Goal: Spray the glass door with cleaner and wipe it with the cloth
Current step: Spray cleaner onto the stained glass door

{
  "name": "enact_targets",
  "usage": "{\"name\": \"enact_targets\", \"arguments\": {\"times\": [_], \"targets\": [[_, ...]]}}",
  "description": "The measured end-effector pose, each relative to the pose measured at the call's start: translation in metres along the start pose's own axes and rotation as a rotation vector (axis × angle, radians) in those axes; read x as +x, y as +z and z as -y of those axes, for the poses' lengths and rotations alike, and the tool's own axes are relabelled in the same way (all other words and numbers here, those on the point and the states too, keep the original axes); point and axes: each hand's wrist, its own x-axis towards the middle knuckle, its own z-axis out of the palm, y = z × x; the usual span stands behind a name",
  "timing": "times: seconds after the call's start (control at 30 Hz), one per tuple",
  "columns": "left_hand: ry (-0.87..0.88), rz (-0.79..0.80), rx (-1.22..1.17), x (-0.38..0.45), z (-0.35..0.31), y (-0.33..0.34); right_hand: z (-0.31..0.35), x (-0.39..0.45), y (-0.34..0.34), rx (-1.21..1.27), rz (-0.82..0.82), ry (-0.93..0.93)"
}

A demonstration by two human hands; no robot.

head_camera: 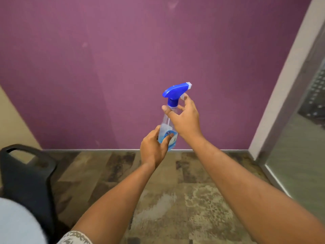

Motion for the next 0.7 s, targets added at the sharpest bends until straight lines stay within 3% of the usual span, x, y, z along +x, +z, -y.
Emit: {"name": "enact_targets", "arguments": {"times": [0.17, 0.4, 0.7], "targets": [[0.014, 0.113, -0.057, 0.044, 0.010, 0.075, -0.048, 0.051, -0.019, -0.091, -0.148, 0.069], [0.101, 0.407, -0.170, 0.092, 0.014, 0.164, -0.117, 0.110, -0.066, -0.248, -0.328, 0.163], [0.185, 0.705, -0.273, 0.152, -0.024, 0.315, -0.188, 0.178, -0.169, -0.317, -0.402, 0.132]]}}
